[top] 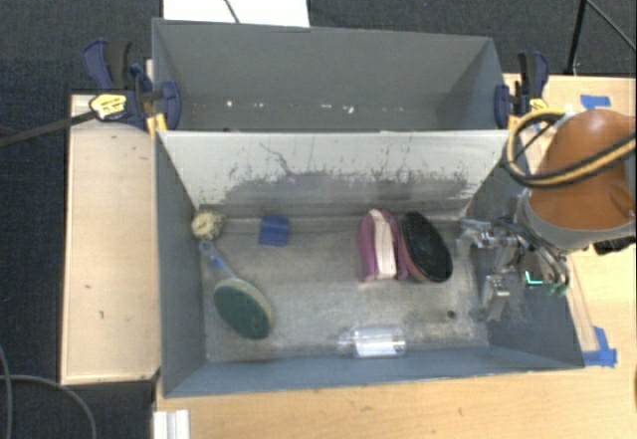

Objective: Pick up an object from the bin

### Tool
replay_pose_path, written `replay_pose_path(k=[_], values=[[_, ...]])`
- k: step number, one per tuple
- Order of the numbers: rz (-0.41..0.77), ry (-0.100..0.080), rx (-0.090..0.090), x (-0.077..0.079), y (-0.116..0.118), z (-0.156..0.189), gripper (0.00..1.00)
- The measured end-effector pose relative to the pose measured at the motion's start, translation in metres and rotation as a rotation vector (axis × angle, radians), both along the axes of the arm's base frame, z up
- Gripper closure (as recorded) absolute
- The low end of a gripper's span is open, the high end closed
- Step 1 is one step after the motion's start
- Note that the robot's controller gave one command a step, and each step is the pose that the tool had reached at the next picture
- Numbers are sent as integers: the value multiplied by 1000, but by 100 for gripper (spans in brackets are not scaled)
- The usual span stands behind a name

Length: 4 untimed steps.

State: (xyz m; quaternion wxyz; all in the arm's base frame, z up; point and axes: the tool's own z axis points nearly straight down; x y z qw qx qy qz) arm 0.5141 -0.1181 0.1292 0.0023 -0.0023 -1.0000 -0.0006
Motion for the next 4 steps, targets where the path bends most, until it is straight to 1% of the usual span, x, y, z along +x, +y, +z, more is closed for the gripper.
replay_pose_path(k=[1,2,3,4], values=[[-158,-12,-2,43,28,-59,0],[-563,-10,0,66,56,-28,0],[-991,-9,-3,67,32,-21,0],[-1341,-7,-4,76,22,-60,0]])
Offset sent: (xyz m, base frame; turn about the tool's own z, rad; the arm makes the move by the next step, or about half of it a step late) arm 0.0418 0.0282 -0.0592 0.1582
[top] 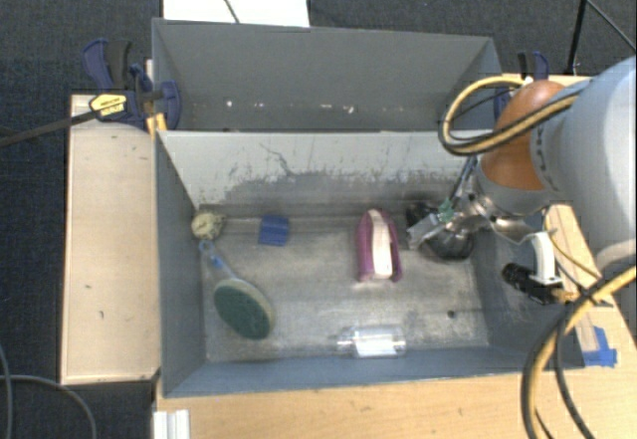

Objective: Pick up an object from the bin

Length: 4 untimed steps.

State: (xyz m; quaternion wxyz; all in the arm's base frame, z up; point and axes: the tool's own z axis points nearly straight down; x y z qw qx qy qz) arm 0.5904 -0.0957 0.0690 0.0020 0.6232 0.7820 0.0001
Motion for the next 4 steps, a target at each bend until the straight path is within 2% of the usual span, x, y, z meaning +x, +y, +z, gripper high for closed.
replay_pose_path(k=[1,2,4], values=[[8,1,0,0,-1,0,0],[11,4,1,0,0,0,100],[34,-2,1,1,-2,78,100]])
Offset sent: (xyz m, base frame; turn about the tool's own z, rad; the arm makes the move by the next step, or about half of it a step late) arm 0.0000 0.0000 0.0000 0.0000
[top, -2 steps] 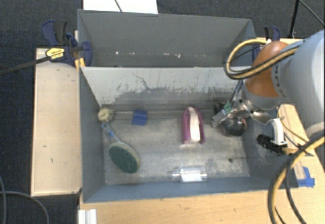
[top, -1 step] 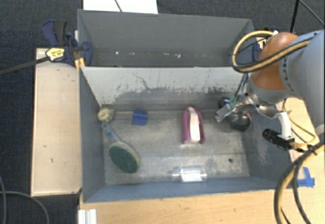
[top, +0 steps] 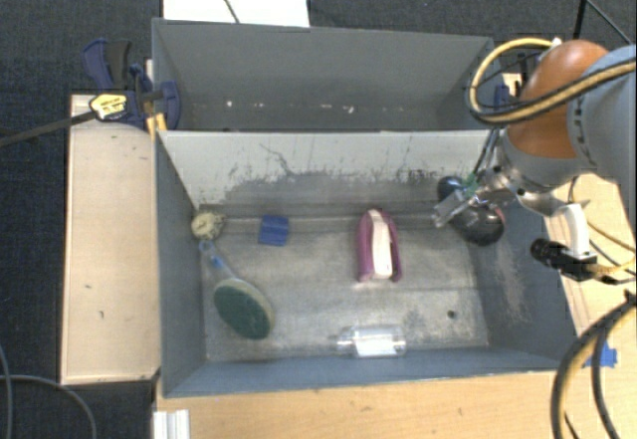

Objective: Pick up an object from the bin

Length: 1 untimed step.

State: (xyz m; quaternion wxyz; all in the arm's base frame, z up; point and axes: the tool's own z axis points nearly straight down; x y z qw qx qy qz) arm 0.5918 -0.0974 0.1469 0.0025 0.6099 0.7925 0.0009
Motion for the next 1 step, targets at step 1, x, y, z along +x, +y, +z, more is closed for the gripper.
replay_pose_path(k=[1], values=[[11,0,0,1,-1,16,100]])
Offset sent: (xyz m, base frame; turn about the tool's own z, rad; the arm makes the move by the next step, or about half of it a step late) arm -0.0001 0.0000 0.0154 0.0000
